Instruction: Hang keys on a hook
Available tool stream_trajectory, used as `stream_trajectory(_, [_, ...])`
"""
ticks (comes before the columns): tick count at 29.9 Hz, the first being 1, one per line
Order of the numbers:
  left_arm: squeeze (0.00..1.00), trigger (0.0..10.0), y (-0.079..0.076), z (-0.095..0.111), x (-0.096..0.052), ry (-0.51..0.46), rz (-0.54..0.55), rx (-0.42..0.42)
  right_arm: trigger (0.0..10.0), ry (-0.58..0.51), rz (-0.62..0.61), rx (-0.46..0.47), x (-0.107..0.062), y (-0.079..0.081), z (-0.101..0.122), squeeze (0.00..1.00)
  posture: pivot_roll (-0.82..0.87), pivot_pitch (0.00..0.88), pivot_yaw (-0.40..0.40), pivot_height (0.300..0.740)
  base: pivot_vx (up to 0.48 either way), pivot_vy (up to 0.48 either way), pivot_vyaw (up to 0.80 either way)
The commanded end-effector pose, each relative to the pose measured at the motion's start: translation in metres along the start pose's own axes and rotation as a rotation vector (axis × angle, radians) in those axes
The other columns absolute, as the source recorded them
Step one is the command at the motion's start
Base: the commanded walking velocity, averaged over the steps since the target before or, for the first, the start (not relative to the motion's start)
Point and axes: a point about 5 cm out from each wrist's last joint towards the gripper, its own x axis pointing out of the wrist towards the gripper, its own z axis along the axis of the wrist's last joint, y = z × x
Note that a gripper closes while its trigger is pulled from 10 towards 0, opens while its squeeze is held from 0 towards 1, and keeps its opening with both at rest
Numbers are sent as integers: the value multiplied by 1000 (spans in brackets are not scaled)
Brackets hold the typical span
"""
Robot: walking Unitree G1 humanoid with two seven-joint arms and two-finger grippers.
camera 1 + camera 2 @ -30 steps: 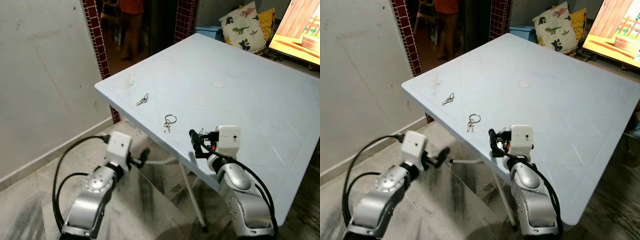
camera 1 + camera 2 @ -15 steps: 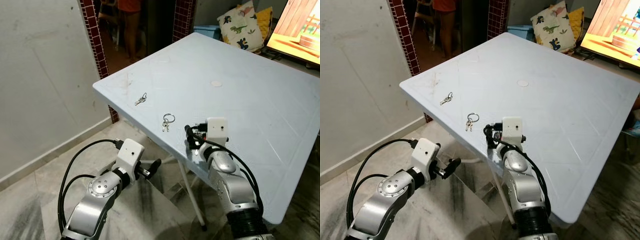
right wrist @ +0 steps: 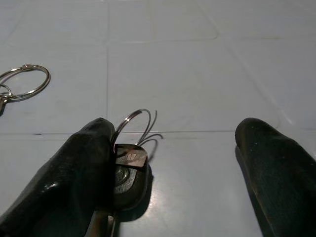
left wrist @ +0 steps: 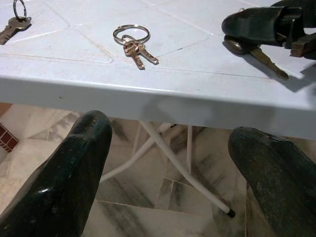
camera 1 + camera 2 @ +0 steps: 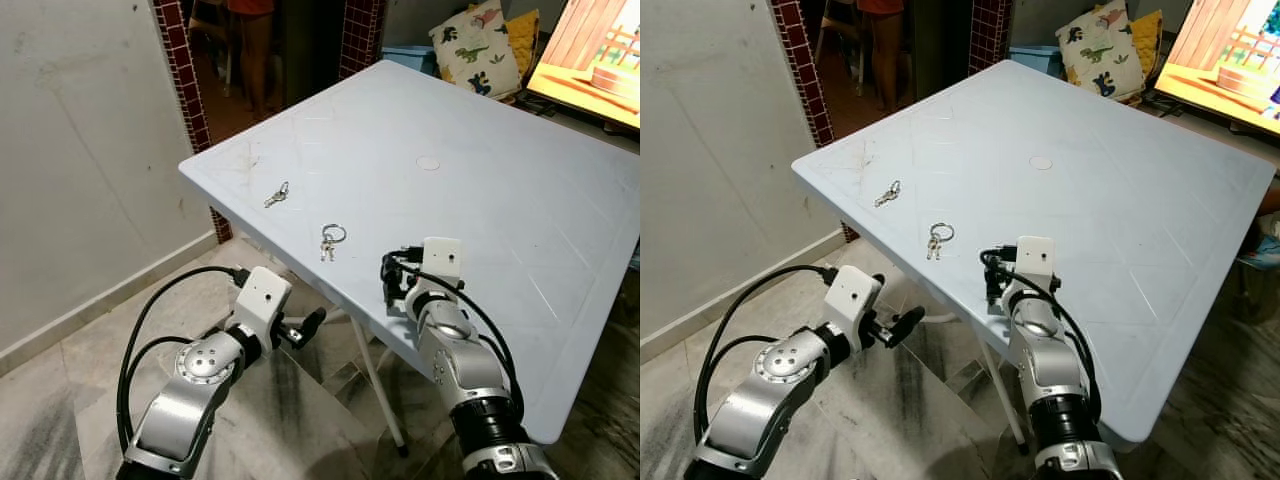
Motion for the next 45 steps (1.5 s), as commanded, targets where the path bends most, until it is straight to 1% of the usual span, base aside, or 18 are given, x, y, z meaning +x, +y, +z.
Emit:
stream_trajectory(1, [0,10000,-1,3,2,-9,-9,13,0,10,14,33,3,2,-1,0,82,71,-60,740,0,0,0])
stream_trajectory(6, [0,10000,-2,3,2,-11,-11,14,0,11,43,51,4,7,-1,0,82,71,-60,740,0,0,0])
stream_trajectory(8, [0,10000,-2,3,2,-10,-9,15,0,15,73,53,3,13,-2,0,82,71,-60,740,0,0,0])
stream_trajectory(13, [0,10000,-2,3,2,-10,-8,16,0,16,79,54,3,15,-3,0,84,72,-64,740,0,0,0])
stream_trajectory(29, [0,10000,-3,2,3,-9,-16,27,0,21,74,56,1,9,-12,0,81,62,-56,740,0,0,0])
stream_trajectory(45, [0,10000,-2,2,4,-10,-17,37,0,13,64,61,1,8,-12,0,82,59,-49,740,0,0,0])
